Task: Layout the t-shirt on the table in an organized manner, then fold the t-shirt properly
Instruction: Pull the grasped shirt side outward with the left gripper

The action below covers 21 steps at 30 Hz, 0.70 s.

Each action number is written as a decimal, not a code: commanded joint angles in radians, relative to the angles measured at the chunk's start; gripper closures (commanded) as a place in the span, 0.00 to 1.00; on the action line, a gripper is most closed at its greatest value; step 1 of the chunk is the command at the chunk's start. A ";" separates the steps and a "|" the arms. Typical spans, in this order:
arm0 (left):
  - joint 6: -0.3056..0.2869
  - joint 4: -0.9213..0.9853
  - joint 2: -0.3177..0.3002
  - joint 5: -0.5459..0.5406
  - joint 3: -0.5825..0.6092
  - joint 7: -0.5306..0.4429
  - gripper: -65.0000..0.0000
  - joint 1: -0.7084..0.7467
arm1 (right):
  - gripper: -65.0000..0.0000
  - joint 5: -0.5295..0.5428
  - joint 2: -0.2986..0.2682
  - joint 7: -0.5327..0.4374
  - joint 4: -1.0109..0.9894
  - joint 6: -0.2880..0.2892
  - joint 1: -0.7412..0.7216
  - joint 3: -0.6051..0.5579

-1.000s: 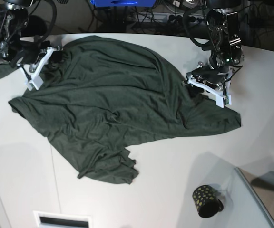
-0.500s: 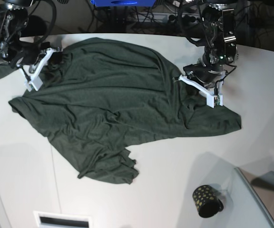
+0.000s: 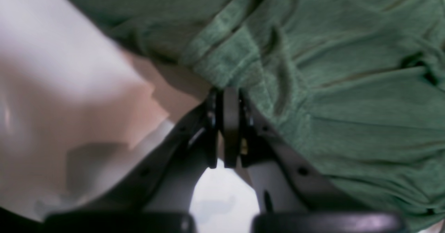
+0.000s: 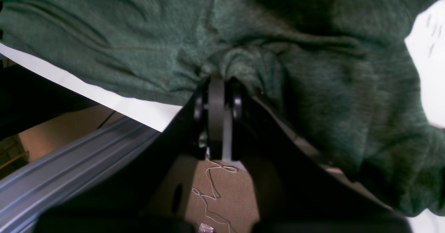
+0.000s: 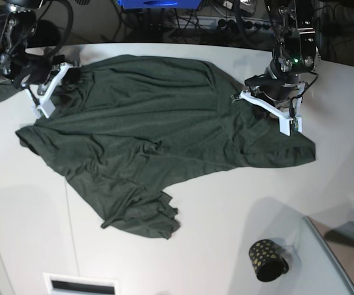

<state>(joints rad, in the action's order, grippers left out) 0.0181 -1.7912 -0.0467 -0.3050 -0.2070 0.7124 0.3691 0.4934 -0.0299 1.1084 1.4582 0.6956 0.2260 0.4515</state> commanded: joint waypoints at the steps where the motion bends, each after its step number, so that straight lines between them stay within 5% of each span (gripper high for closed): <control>1: 0.000 -0.037 -0.003 -0.004 -0.001 -0.017 1.00 0.015 | 1.00 0.017 -0.008 -0.006 0.012 0.003 -0.007 0.002; 6: 0.000 -0.072 -0.003 -0.004 -0.013 0.083 1.00 0.051 | 1.00 0.017 -0.008 -0.004 0.012 0.003 -0.007 0.002; 16: 0.000 -0.141 -0.003 -0.004 -0.007 0.094 1.00 0.034 | 1.00 0.017 -0.021 -0.001 0.012 0.003 -0.007 0.002; 21: 0.000 -0.127 0.000 -0.006 -0.006 0.243 1.00 -0.051 | 1.00 0.017 -0.032 -0.009 0.012 0.003 -0.015 0.000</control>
<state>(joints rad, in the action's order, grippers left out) 0.0219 -1.9030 -0.0422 -0.3046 -0.2115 0.9539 0.3115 0.4931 -0.0528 1.1107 1.4578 0.6956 0.2241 0.4515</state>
